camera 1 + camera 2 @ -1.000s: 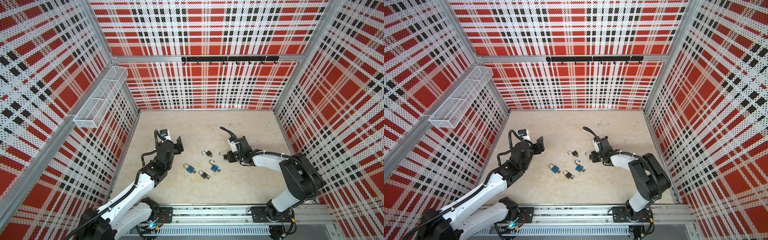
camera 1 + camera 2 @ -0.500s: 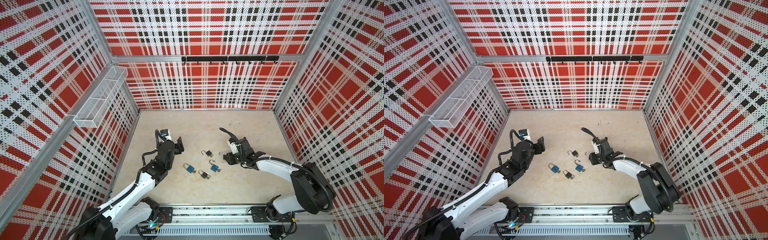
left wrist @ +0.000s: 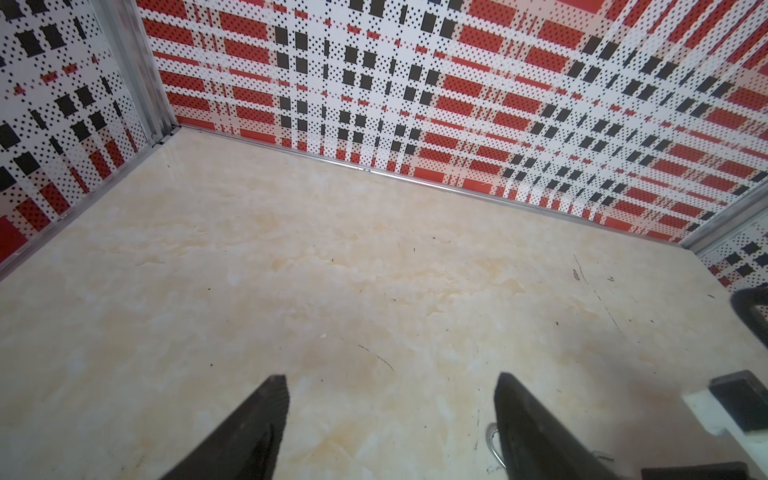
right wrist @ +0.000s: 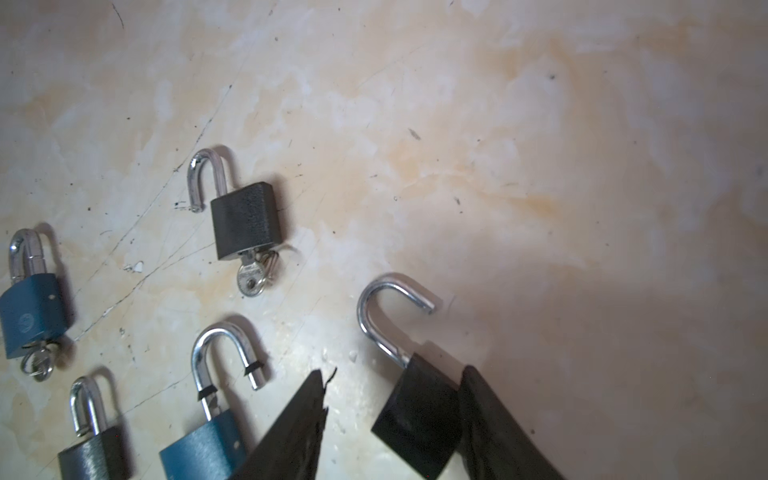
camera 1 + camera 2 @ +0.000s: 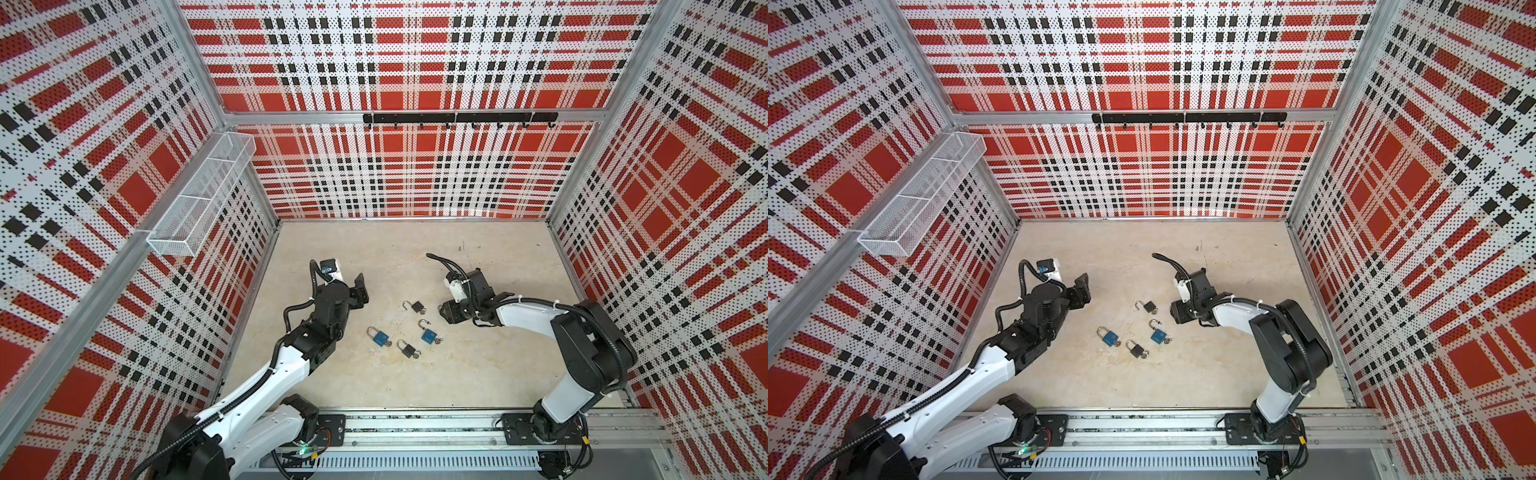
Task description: Lock with the key
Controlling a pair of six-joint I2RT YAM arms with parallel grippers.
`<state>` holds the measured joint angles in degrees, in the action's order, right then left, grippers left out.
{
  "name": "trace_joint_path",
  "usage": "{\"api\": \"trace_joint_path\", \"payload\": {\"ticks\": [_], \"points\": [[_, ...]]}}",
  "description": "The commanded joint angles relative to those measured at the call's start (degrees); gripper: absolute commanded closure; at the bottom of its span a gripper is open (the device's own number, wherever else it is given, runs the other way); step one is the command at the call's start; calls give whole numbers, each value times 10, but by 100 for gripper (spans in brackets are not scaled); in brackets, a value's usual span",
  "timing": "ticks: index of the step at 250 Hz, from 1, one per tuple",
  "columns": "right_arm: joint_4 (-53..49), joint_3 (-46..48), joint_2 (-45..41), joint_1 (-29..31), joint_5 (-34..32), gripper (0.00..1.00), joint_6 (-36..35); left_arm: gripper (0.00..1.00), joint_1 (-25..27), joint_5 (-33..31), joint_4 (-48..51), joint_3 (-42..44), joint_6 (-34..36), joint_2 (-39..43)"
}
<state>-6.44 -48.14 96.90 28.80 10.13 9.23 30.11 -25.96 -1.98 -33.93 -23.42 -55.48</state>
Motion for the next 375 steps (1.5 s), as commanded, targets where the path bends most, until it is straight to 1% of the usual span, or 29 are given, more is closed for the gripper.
{"api": "trace_joint_path", "payload": {"ticks": [1, 68, 125, 177, 251, 295, 375], "points": [[23, -13, 11, -2, 14, 47, -12, 20, 5, -10, -1, 0, -10, 13], [22, 26, -18, -1, 29, 48, 14, 20, 4, -12, -2, 2, -7, 5], [-5, 42, -48, 12, 6, 48, 15, 20, 3, -8, -2, -4, -8, -6], [-19, 36, -53, 23, -61, 50, 10, 20, 4, -6, -3, -3, -9, -8], [-45, 0, -14, 64, -132, 52, -6, 20, 4, -4, -3, -5, -8, -8], [-58, -14, 2, 74, -161, 55, -6, 21, 3, -2, -3, -5, -7, -9], [-63, -22, 17, 76, -176, 58, -4, 21, 4, -3, -3, -3, -5, -4]]}}
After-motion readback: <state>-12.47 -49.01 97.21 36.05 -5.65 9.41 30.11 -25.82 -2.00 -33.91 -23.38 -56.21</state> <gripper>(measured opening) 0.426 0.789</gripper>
